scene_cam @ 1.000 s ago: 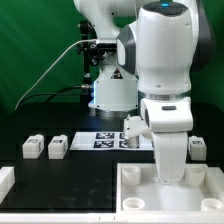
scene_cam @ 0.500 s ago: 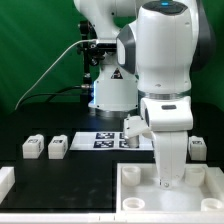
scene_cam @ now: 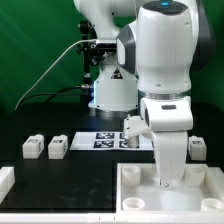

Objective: Assemble one leg

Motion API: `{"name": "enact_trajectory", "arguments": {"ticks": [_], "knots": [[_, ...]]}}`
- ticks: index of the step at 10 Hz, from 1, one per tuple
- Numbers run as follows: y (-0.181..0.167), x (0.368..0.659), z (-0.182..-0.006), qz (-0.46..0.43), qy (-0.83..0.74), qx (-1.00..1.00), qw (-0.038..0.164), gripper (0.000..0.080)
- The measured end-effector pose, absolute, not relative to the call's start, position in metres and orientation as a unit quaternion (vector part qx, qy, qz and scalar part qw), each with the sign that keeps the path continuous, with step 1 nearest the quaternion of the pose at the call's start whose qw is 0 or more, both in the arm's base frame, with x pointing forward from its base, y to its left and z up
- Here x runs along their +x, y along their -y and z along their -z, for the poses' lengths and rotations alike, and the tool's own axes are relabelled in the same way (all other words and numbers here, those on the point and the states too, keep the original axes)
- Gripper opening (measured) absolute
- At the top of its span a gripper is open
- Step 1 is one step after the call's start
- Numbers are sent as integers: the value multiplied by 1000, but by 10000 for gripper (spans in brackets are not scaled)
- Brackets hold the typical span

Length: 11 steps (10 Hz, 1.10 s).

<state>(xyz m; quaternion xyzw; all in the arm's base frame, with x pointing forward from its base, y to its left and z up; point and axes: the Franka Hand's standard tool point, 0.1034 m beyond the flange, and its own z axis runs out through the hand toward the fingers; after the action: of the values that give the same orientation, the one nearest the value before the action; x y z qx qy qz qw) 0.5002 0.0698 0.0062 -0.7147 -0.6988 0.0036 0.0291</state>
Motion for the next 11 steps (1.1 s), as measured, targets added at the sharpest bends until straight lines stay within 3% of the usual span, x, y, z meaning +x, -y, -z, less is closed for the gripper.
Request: {"name": "enact_trajectory", "arguments": {"ticks": [2, 4, 7, 9, 11], "knots": [[-64, 504, -34, -15, 644, -765, 24, 649], [-85, 492, -58, -18, 481, -876, 17, 649], [-135, 472, -67, -20, 228, -973, 18, 649], [-137, 471, -66, -25, 107, -994, 27, 649], [-137, 467, -65, -47, 94, -994, 23, 649]]}}
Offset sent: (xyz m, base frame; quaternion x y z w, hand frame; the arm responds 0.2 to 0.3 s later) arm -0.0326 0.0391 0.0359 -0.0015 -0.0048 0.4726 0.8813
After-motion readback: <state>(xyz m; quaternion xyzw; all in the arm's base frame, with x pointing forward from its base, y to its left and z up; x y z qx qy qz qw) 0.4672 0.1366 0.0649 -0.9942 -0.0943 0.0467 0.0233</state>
